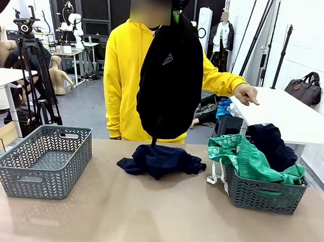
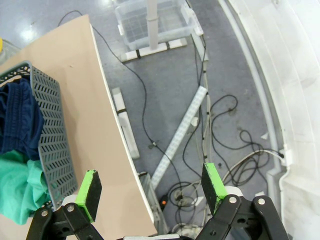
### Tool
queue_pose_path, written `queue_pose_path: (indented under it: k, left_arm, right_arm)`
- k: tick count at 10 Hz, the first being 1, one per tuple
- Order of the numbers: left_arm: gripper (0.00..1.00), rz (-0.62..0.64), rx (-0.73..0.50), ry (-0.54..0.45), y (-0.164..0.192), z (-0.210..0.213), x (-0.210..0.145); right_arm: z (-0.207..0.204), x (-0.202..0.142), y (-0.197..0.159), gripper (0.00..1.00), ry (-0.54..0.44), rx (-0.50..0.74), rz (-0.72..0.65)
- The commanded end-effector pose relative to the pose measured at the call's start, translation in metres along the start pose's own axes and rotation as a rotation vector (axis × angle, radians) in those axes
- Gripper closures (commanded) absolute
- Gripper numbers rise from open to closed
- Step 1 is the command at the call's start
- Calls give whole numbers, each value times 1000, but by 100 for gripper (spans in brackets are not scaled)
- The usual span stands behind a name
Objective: Sort the tops and bottoms.
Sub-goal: Sort the clothes according to human instructions.
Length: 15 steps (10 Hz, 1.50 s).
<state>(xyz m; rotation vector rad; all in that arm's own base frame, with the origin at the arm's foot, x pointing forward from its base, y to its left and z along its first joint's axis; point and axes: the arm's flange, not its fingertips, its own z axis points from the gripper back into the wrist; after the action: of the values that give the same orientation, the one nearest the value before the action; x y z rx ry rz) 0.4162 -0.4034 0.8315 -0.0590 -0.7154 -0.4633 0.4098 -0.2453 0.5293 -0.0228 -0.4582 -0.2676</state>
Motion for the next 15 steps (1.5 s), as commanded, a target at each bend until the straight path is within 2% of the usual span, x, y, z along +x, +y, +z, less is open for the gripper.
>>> queue_pose_path:
  k: [1, 2, 4, 5, 6, 8, 10, 11, 12, 15]
  left_arm:
    - [100, 2, 0, -10, 1, 6, 1]
    - [100, 0, 0, 0, 0, 0, 0]
    - [100, -7, -148, -104, -31, -34, 50]
    - [100, -12, -178, -161, -53, -51, 77]
    - [100, -45, -187, -177, -73, -63, 98]
    - [100, -50, -291, -303, -113, -90, 159]
    - [100, -10, -439, -395, -144, -107, 189]
    - [100, -12, -529, -470, -159, -115, 198]
    - [100, -9, -548, -477, -167, -134, 199]
    - [100, -49, -616, -368, -176, -202, 172]
  right_arm:
    - [0, -2, 0, 0, 11, -14, 15]
    - [0, -2, 0, 0, 11, -14, 15]
    - [0, -2, 0, 0, 11, -14, 15]
    - [0, -2, 0, 0, 11, -14, 15]
    - [0, -2, 0, 0, 11, -14, 15]
    - [0, -2, 0, 0, 11, -14, 15]
    - [0, -2, 0, 0, 11, -14, 15]
    - [0, -2, 0, 0, 11, -14, 15]
    - [0, -2, 0, 0, 11, -14, 15]
    - [0, -2, 0, 0, 11, -14, 15]
